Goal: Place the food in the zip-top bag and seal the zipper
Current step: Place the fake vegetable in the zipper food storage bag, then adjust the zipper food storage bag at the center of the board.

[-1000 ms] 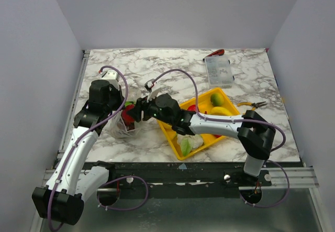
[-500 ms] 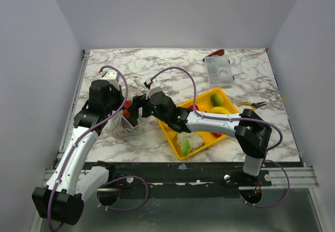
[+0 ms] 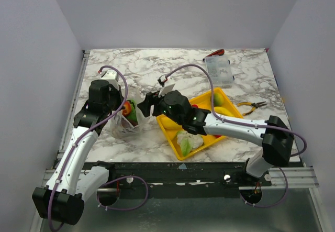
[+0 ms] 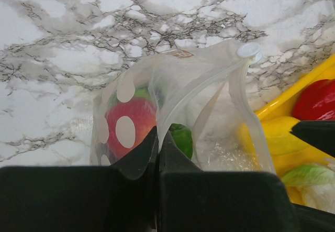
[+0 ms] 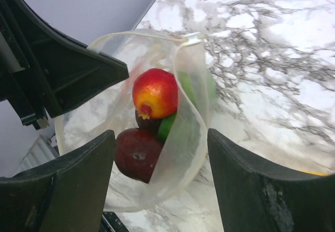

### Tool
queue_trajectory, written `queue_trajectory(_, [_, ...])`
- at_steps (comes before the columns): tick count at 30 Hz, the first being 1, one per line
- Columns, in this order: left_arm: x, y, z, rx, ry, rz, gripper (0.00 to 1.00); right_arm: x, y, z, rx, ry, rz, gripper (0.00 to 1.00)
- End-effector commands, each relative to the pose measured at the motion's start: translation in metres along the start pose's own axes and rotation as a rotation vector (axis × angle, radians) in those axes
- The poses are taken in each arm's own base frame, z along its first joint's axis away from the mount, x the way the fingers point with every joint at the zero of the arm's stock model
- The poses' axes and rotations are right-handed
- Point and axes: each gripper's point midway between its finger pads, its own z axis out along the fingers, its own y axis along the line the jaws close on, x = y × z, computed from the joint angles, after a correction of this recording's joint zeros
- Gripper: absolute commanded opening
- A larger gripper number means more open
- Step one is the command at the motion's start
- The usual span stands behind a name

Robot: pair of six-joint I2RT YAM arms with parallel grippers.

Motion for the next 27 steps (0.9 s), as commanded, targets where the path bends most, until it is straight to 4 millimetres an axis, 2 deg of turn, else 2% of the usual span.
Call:
queue_trajectory(1, [-0.005, -0.001, 0.0, 0.01, -0.024, -0.006, 0.0, 0.002, -0.026, -0.019, 0.102, -0.008, -0.051, 0.79])
queue_trajectory(3, [-0.006, 0.0, 0.0, 0.008, -0.024, -0.007, 0.0, 0.007, -0.027, -0.017, 0.103, 0.004, -0.059, 0.83])
queue_trajectory(7, [-0.004, 0.0, 0.0, 0.008, -0.019, -0.008, 0.0, 0.021, -0.026, -0.002, 0.077, 0.054, -0.042, 0.83])
queue_trajectory(12, [-0.005, 0.0, -0.001, 0.01, -0.026, -0.007, 0.0, 0.034, -0.025, 0.02, 0.071, 0.1, -0.056, 0.75])
queue_trajectory(17, [-0.005, 0.0, -0.002, 0.011, -0.029, -0.008, 0.0, 0.039, -0.01, 0.036, 0.032, 0.156, -0.056, 0.67])
queue_trajectory(21, [-0.005, 0.0, -0.003, 0.01, -0.033, -0.007, 0.0, 0.04, -0.002, 0.038, 0.013, 0.184, -0.05, 0.38])
queue_trajectory(26, [-0.007, 0.001, -0.005, 0.004, -0.042, -0.007, 0.0, 0.027, 0.005, 0.021, 0.004, 0.184, -0.052, 0.05])
queue_trajectory(27, [-0.007, 0.002, -0.005, -0.001, -0.043, -0.008, 0.0, 0.023, 0.007, 0.016, 0.004, 0.178, -0.053, 0.01])
